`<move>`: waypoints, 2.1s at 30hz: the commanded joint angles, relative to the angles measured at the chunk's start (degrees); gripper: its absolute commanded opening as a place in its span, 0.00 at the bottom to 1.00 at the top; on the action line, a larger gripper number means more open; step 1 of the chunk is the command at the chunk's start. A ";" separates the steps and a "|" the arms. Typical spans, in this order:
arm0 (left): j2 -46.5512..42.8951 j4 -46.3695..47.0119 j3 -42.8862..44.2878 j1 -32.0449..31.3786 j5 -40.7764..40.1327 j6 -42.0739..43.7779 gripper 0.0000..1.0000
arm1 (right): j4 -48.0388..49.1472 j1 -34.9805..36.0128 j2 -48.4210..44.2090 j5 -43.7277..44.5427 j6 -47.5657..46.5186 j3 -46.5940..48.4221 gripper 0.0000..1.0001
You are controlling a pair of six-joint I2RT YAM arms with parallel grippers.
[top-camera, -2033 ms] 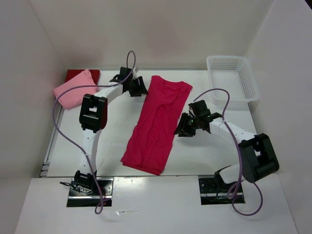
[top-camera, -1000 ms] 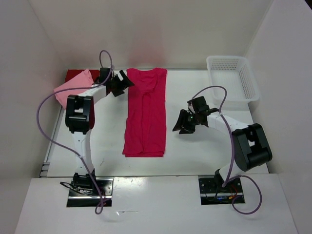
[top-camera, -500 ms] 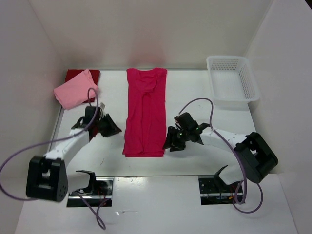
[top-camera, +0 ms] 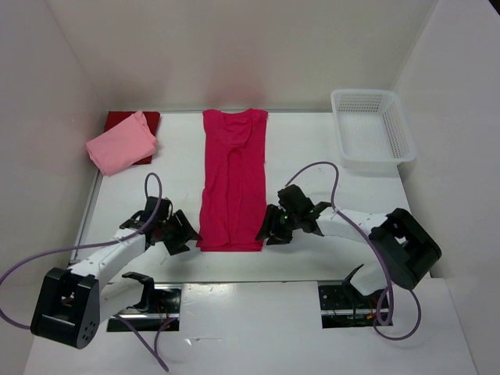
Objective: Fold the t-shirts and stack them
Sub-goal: Grab the bottom of the folded rectangular tshirt with both arms, then fold the folded rectangular tshirt in 1/3 of the way
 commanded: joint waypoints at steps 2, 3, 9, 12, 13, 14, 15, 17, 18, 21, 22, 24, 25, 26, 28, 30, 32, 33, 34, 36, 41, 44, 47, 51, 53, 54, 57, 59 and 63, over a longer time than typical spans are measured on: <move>0.71 3.76 -1.53 -0.69 -0.14 -1.39 0.65 | 5.08 0.50 2.75 1.33 1.01 -0.85 0.54; 1.23 5.42 -1.53 -0.69 0.56 -1.39 0.65 | 5.08 0.50 4.32 0.63 1.01 -0.85 0.54; 5.00 8.42 -1.01 -1.21 3.64 -0.26 0.54 | 5.70 1.03 5.92 0.63 1.01 -0.33 0.44; 6.33 7.81 -0.39 -1.75 3.64 1.24 0.38 | 5.70 1.03 5.92 0.63 1.01 0.20 0.38; 6.33 7.81 -0.39 -2.27 3.64 1.24 0.37 | 5.70 1.03 6.53 0.63 0.49 0.20 0.36; 6.33 7.81 -0.39 -2.27 3.64 1.25 0.33 | 5.70 1.03 6.53 0.63 0.48 0.20 0.32; 6.33 7.81 -0.39 -2.27 3.64 1.25 0.33 | 5.70 1.03 7.40 0.63 -0.21 0.81 0.26; 6.33 7.81 -0.39 -2.27 4.17 1.25 0.32 | 5.17 1.03 8.11 0.63 -0.22 0.82 0.20; 6.85 7.81 -0.39 -2.27 4.78 1.25 0.25 | 5.17 1.03 8.12 0.63 -0.22 0.82 0.15; 6.86 6.85 0.31 -2.89 5.49 1.77 0.09 | 4.03 1.55 7.59 1.15 -0.75 0.82 0.06; 6.16 6.06 0.84 -2.89 6.01 2.29 0.06 | 2.64 1.56 6.72 1.15 -0.75 0.82 0.05; 4.49 4.38 1.46 -4.03 6.88 2.30 0.01 | 1.14 2.25 4.43 1.86 -0.75 -0.41 0.03; 3.01 3.68 1.46 -4.64 8.63 1.52 0.00 | -0.18 2.87 3.38 1.86 -0.23 -0.41 0.02; 2.29 1.76 1.98 -4.65 9.61 1.51 0.00 | -0.89 2.88 0.85 1.86 -0.22 -1.28 0.02; -0.33 -0.53 3.73 -5.26 11.63 1.51 0.00 | -2.90 4.28 -1.98 1.86 1.18 -1.91 0.02; -2.19 -5.71 7.23 -5.78 12.43 1.51 0.00 | -7.12 4.28 -6.44 1.33 1.18 -1.91 0.02; -2.20 -9.41 9.27 -6.58 14.18 1.51 0.00 | -12.11 4.28 -9.54 1.33 1.18 0.54 0.02; -2.20 -10.12 10.06 -6.58 14.19 1.51 0.00 | -13.80 4.28 -11.73 2.03 1.18 1.94 0.02; -2.20 -10.82 12.16 -6.58 14.19 1.51 0.00 | -15.20 3.76 -11.75 2.03 -0.21 3.44 0.02; -1.50 -10.83 14.98 -6.58 13.14 1.51 0.00 | -18.81 2.27 -11.75 2.03 -2.32 8.36 0.02; 5.61 -3.72 22.45 -0.09 13.74 2.65 0.00 | -19.35 -8.08 -4.38 0.19 -12.69 19.34 0.02; 15.69 1.47 28.16 4.84 12.70 3.88 0.00 | -19.35 -13.01 3.70 -0.42 -17.96 27.43 0.01; 25.62 5.34 36.15 5.55 11.21 3.88 0.00 | -18.82 -15.14 12.49 -0.95 -21.65 36.30 0.01; 35.14 7.54 43.89 5.55 8.31 5.11 0.00 | -19.35 -18.03 22.34 -0.59 -24.12 48.07 0.01; 39.89 8.24 46.00 5.55 7.60 5.81 0.00 | -19.35 -18.91 27.70 -0.60 -24.91 51.25 0.01; 41.38 8.25 48.45 5.55 7.60 5.82 0.00 | -19.96 -19.70 29.37 -0.60 -24.92 52.92 0.01; 46.40 8.25 51.54 5.55 7.07 5.82 0.00 | -19.26 -20.94 34.56 -2.01 -25.44 57.58 0.01; 48.86 8.25 54.18 5.55 5.05 6.34 0.00 | -19.26 -20.94 38.41 -2.80 -25.45 61.54 0.01; 52.47 9.73 55.95 6.08 3.38 5.65 0.00 | -21.89 -21.46 45.72 -2.80 -26.50 70.15 0.01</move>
